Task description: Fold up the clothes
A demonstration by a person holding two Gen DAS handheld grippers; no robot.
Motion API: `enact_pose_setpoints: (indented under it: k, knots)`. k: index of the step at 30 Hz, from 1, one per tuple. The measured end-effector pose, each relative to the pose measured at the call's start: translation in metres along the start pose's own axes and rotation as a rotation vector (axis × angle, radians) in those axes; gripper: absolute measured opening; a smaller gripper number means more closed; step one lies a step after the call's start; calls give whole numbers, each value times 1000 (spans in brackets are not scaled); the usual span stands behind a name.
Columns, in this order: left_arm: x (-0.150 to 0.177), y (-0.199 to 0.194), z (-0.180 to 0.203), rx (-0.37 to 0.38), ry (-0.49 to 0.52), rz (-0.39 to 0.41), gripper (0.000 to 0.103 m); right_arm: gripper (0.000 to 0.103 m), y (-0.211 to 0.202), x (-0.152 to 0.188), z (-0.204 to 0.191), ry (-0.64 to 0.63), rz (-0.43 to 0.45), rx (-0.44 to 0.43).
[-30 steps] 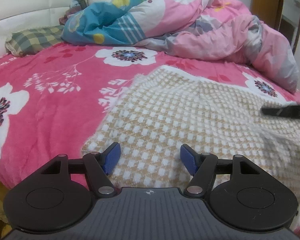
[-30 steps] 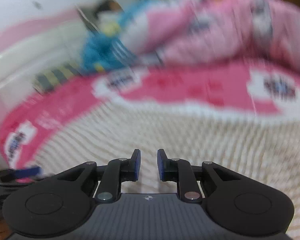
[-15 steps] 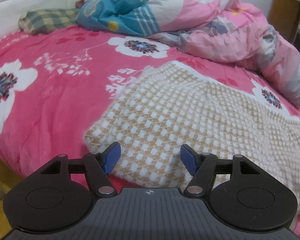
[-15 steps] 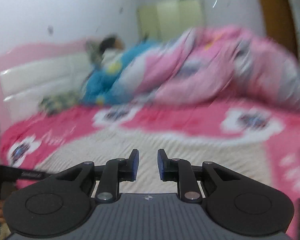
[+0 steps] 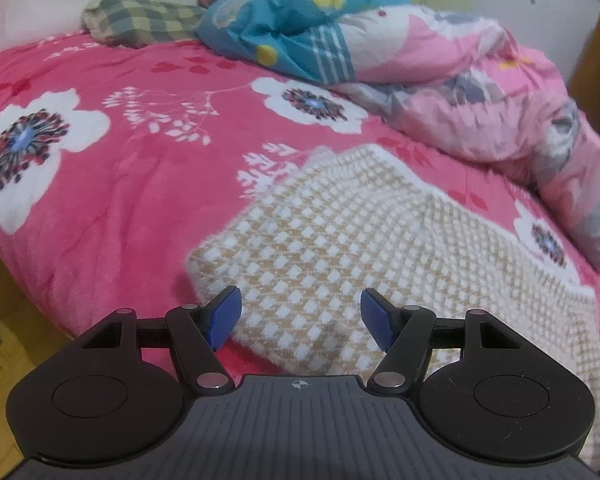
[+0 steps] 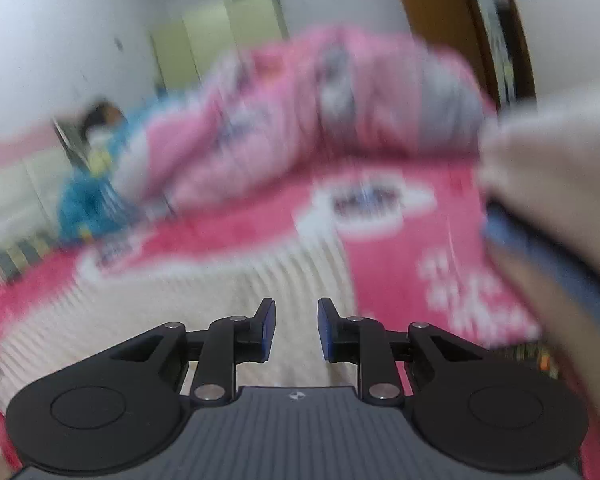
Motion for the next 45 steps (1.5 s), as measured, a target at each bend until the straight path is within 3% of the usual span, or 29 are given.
enact_pose_setpoints:
  k: [1, 4, 8, 10, 13, 17, 20, 24, 28, 32, 35, 36, 37, 39, 42, 45]
  knots:
    - [0, -3, -3, 0, -11, 6, 66, 31, 11, 9, 1, -29, -59, 10]
    - [-4, -14, -14, -6, -32, 23, 66, 35, 0, 0, -15, -98, -12, 51]
    - [-15, -24, -40, -15, -127, 25, 66, 37, -51, -26, -78, -194, 179, -56]
    - [-21, -29, -55, -17, -183, 38, 66, 40, -64, -29, -122, -258, 222, -193]
    - [-22, -34, -75, -9, -234, 47, 66, 42, -60, -8, -205, -423, 206, -424]
    - [-20, -35, -102, 2, -296, 21, 66, 46, -50, 53, -303, -725, 177, -588]
    - [-19, -38, -119, -8, -322, 26, 66, 46, -33, 87, -350, -872, 166, -610]
    - [-19, -41, -132, 3, -329, 45, 67, 49, 8, 120, -377, -1079, 142, -533]
    - [-21, -33, -138, 42, -328, 51, 67, 56, 15, 119, -381, -1073, 150, -519]
    - [-23, -17, -135, 82, -337, 33, 67, 55, 21, 117, -384, -1067, 159, -504]
    - [-25, -11, -131, 131, -346, 27, 67, 34, 26, 115, -386, -1062, 165, -494]
    - [-25, -10, -130, 150, -351, 27, 67, 20, 27, 115, -387, -1061, 168, -490]
    - [-26, -8, -129, 172, -360, 26, 67, 17, 27, 110, -385, -1036, 170, -488]
    - [-29, -5, -127, 199, -379, 19, 67, 11, 20, 89, -373, -921, 174, -487]
    - [-33, 0, -122, 240, -399, 16, 69, 11, 14, 54, -350, -716, 161, -495]
    - [-37, 10, -113, 327, -447, -2, 71, 10, 14, 20, -316, -476, 112, -527]
Point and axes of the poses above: each gripper's, at about its wrist camera, not at the fingertips, and y roughly the way its jaws point, z to its right, x to its underside, the point moved 5 cm from there along y, roughly the way its jaws point, and after that the axes turned 6 degrees about z, right-handed, at the moved point
